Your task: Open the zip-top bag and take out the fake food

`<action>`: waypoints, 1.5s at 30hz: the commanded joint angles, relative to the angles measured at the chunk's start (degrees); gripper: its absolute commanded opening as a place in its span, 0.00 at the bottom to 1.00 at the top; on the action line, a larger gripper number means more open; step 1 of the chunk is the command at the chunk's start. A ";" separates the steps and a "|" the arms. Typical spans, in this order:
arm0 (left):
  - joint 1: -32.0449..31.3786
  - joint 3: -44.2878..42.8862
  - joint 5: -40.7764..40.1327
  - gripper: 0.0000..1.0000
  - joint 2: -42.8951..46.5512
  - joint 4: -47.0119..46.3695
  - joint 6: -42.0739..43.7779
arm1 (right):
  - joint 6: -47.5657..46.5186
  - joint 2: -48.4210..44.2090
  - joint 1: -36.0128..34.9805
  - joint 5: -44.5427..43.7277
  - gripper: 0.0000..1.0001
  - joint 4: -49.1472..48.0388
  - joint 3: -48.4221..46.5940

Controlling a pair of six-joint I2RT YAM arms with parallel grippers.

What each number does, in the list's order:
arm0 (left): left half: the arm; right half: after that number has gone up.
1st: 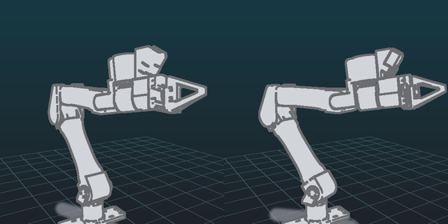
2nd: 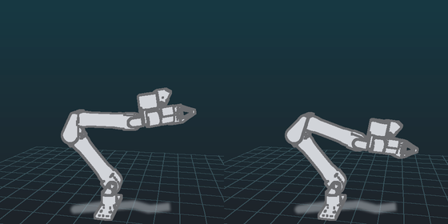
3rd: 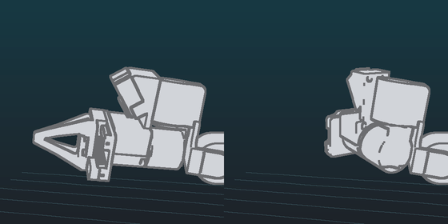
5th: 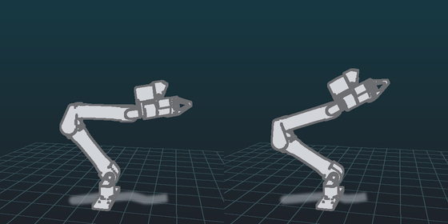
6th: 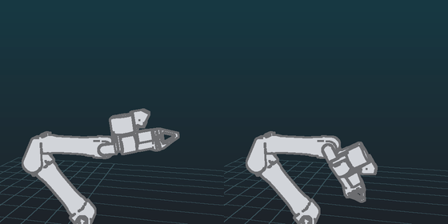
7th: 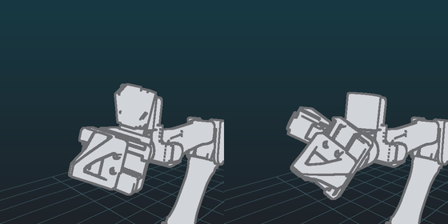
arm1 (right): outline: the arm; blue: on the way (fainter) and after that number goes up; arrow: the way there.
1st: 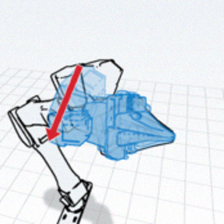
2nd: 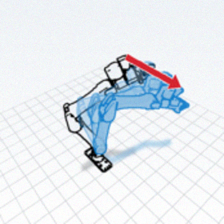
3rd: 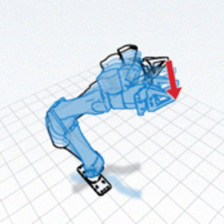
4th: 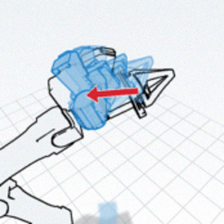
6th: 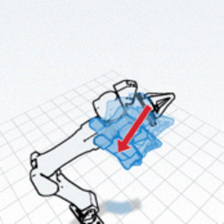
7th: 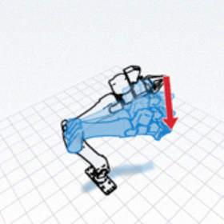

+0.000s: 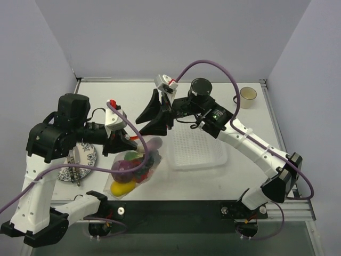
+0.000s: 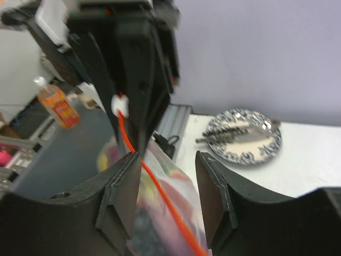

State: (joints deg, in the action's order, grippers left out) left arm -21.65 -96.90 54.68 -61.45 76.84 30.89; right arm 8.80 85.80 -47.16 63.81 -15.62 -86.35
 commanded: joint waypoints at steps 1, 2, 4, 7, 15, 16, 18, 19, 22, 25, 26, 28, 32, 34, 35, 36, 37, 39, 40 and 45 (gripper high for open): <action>-0.06 -0.92 4.12 0.00 -1.13 4.19 3.82 | 15.89 1.30 0.40 8.34 0.48 -23.22 -0.49; -0.06 -0.83 3.86 0.00 -1.56 4.37 4.08 | 16.42 1.30 0.40 8.43 0.48 -23.49 -0.58; -0.06 -0.31 3.08 0.00 -1.57 3.41 3.65 | 15.81 1.47 0.13 8.52 0.48 -22.18 -1.10; -0.06 0.48 0.88 0.00 -0.69 0.07 1.37 | 13.62 1.83 -0.48 8.26 0.49 -18.59 -2.07; -0.06 3.39 -3.87 0.00 1.86 -5.90 -3.03 | -13.01 0.42 -5.57 -7.63 0.45 9.37 -5.07; -0.06 3.47 -4.31 0.00 2.03 -6.08 -3.29 | -14.15 0.16 -6.19 -9.39 0.43 9.20 -4.63; -0.06 3.65 -4.84 0.00 2.21 -6.70 -3.73 | -14.86 -0.11 -6.63 -12.39 0.42 8.41 -3.92; -0.06 3.82 -5.02 0.00 2.30 -6.88 -3.74 | -14.69 -0.19 -6.81 -12.74 0.42 7.89 -3.74; -0.06 4.70 -5.28 0.00 2.39 -7.32 -4.00 | -13.29 -0.46 -6.99 -13.36 0.41 4.90 -2.86; -0.06 5.93 -5.28 0.00 2.65 -7.67 -4.00 | -12.40 -0.72 -7.07 -13.45 0.39 2.88 -2.34; -0.06 6.20 -5.28 0.00 2.83 -7.93 -3.91 | -12.14 -1.07 -7.07 -13.62 0.39 2.26 -2.16; -0.06 6.81 -5.37 0.00 3.18 -8.11 -4.00 | -11.70 -1.51 -6.99 -13.54 0.39 1.38 -1.28; -0.06 7.08 -5.28 0.00 3.18 -8.11 -3.91 | -6.89 -1.95 -6.11 -8.10 0.41 -1.51 -1.10; -0.06 7.08 -5.19 0.00 3.18 -8.11 -3.82 | -5.11 -1.86 -5.49 -4.85 0.44 -2.13 -1.72; -0.06 6.90 -5.02 0.00 3.18 -8.11 -3.82 | -3.89 -1.69 -5.14 -2.75 0.44 -3.88 -1.63; -0.06 6.82 -5.10 0.00 3.18 -8.11 -3.82 | -0.83 -1.60 -4.44 -1.86 0.44 -5.63 -1.37; -0.06 6.81 -4.93 0.00 3.18 -8.19 -3.91 | 1.20 -1.60 -4.09 -1.50 0.45 -7.57 -0.59; -0.06 6.73 -4.93 0.00 3.27 -8.28 -4.00 | 3.32 -1.07 -3.38 -1.06 0.44 -10.84 -0.49; -0.06 6.73 -4.93 0.00 3.27 -8.37 -4.09 | 3.42 -0.72 -3.38 -1.23 0.43 -10.58 -0.58; -0.06 6.73 -5.02 0.00 3.09 -8.55 -4.18 | 3.42 -0.28 -3.64 -2.02 0.41 -10.40 -0.32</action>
State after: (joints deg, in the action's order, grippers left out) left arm -21.65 -89.47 47.16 -59.27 72.18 27.18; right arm 10.35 86.65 -50.54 59.33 -20.25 -86.87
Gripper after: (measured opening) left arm 0.174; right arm 0.416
